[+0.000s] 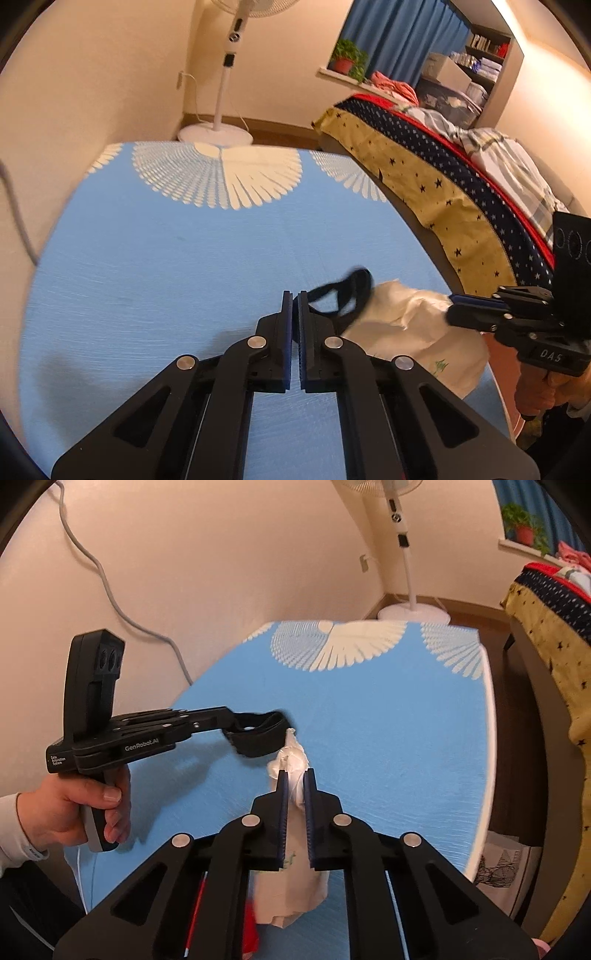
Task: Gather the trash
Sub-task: 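Lift and carry the paper bag and black strap over the pink bin with both tools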
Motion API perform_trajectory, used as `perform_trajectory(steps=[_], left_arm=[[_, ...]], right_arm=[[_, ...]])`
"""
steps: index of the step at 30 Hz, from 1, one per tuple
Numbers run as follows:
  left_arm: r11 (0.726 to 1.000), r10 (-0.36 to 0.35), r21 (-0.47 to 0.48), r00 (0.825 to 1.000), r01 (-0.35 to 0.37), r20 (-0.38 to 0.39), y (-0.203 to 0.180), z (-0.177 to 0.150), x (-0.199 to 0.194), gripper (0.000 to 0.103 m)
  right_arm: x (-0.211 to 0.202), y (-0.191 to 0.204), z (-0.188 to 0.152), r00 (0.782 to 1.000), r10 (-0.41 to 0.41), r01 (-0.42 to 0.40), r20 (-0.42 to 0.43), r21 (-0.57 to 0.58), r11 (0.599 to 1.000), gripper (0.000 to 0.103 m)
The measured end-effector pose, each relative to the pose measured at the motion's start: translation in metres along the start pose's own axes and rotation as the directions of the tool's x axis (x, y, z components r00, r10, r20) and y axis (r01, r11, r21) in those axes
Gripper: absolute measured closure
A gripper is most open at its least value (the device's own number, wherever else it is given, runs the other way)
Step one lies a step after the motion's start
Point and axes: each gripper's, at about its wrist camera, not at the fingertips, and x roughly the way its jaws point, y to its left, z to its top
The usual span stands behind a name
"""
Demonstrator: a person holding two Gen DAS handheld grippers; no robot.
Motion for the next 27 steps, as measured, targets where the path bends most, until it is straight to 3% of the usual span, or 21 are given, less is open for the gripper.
perform_trajectory(steps=[12, 27], left_arm=[[0.997, 0.061, 0.048, 0.996, -0.065, 0.064, -0.036, -0.005, -0.055, 0.101], [0.997, 0.075, -0.001, 0.985, -0.076, 0.157, -0.082, -0.037, -0.121, 0.101]], right_arm=[[-0.066, 0.030, 0.008, 0.984, -0.106, 0.107, 0.145, 0.002, 0.994, 0.096], [-0.166, 0.049, -0.036, 0.910, -0.286, 0.261, 0.299, 0.123, 0.958, 0.096]])
